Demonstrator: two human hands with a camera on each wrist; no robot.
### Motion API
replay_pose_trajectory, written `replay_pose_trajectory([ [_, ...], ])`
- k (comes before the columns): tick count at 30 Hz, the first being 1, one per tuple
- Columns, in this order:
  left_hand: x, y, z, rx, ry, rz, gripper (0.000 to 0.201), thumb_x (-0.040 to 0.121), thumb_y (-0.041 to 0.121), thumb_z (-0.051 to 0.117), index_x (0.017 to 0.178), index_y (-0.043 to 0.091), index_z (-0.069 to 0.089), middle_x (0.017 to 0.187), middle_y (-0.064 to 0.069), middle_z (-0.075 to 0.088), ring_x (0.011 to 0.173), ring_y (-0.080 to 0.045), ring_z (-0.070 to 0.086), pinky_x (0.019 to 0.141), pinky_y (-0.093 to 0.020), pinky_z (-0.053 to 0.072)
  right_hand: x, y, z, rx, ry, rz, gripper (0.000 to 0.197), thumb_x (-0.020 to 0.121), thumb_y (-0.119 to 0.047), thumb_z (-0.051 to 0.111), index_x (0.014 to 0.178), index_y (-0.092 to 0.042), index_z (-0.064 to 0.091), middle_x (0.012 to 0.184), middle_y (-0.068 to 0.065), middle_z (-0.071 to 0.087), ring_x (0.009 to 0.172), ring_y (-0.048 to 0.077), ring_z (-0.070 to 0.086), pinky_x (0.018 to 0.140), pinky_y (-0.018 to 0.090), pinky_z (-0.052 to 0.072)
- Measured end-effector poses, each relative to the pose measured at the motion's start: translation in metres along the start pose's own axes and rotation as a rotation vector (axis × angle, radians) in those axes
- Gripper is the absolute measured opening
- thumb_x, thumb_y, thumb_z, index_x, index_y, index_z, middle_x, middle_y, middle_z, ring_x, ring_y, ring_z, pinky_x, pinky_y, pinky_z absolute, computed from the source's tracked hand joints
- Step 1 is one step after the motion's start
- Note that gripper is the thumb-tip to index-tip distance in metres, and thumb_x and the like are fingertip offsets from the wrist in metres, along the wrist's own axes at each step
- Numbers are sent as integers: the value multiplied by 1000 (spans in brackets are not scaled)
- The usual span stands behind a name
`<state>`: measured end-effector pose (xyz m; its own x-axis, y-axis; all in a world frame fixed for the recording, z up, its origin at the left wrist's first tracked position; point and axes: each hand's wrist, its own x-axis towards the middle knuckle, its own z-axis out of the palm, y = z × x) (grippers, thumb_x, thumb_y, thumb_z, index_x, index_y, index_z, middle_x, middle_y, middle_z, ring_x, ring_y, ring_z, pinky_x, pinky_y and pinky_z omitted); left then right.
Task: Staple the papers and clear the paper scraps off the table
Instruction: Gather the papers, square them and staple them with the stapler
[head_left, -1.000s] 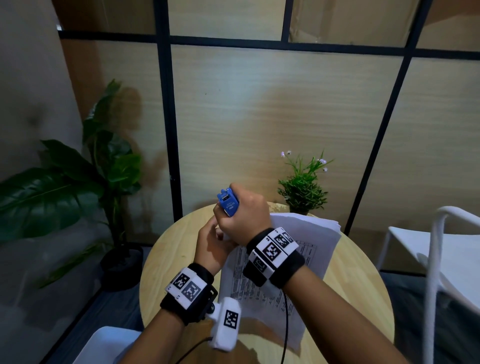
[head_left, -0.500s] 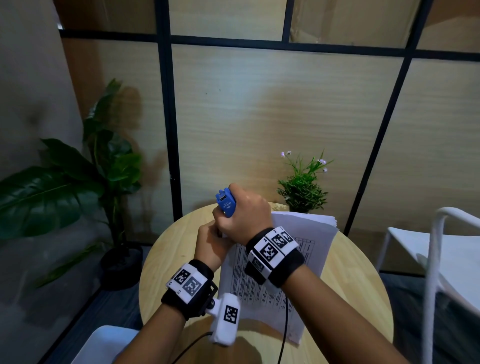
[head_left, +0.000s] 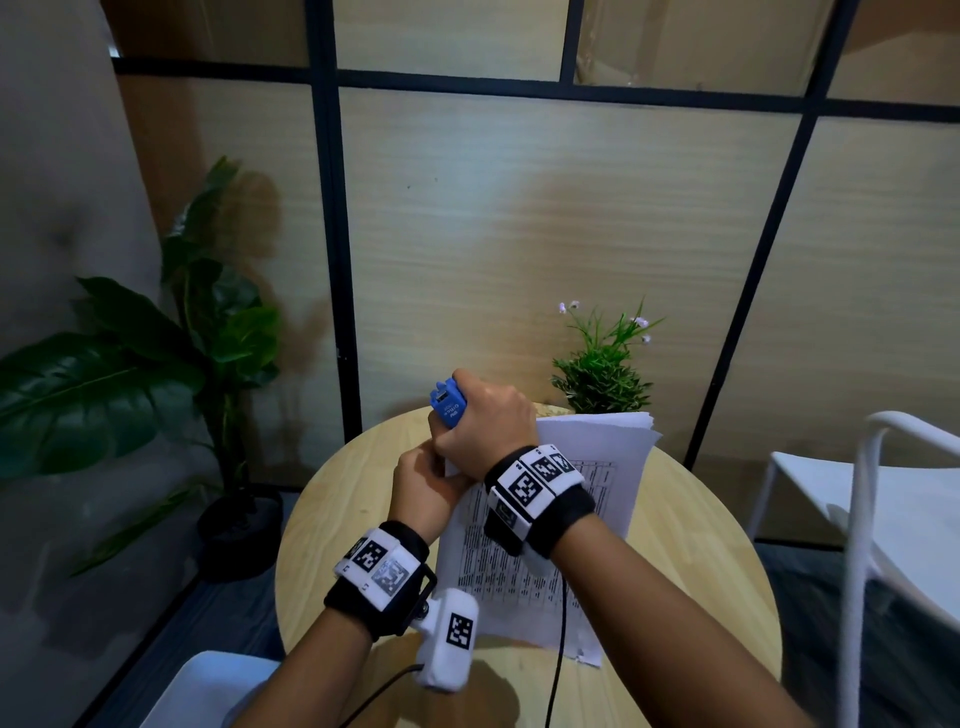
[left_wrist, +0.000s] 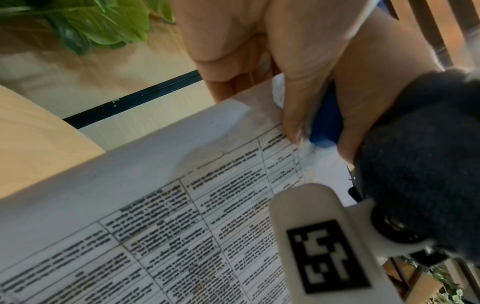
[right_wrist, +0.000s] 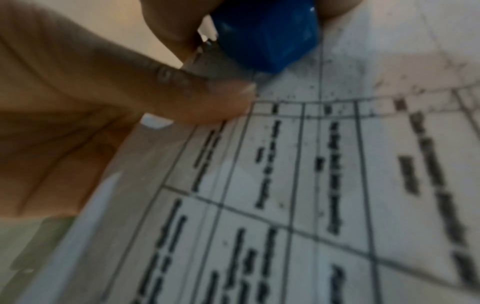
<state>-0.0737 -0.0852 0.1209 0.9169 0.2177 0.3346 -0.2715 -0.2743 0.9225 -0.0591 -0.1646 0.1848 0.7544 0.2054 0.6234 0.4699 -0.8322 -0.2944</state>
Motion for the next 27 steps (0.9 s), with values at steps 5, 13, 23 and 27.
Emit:
replay_pose_trajectory([
  [5, -1, 1, 1, 5, -63, 36, 38, 78, -2, 70, 53, 21, 51, 54, 7, 55, 47, 3, 48, 45, -8, 36, -1, 4, -6, 119, 8, -54, 26, 69, -44, 48, 69, -20, 37, 51, -7, 33, 52, 21, 40, 51, 25, 27],
  [13, 0, -5, 6, -223, -70, 9, 17, 78, 5, 73, 71, 19, 65, 69, 7, 68, 57, 6, 62, 56, -11, 52, 1, 67, -84, 1218, 654, 325, 50, 58, -49, 53, 70, 0, 53, 55, 11, 52, 43, 18, 50, 48, 20, 39],
  [23, 14, -15, 17, -324, 66, -37, 15, 80, 6, 71, 79, 21, 69, 71, 7, 72, 67, -9, 66, 67, -25, 57, -45, 264, -52, 594, 395, 1113, 47, 60, -51, 45, 86, -12, 51, 86, 14, 49, 79, 28, 45, 71, 34, 31],
  [27, 23, -22, 18, -350, 76, -68, 12, 78, 8, 72, 77, 20, 71, 69, 6, 74, 69, -15, 67, 66, -27, 56, -99, 305, 5, 212, -134, 1188, 51, 88, -38, 55, 114, 6, 53, 110, 23, 57, 94, 36, 54, 80, 36, 41],
])
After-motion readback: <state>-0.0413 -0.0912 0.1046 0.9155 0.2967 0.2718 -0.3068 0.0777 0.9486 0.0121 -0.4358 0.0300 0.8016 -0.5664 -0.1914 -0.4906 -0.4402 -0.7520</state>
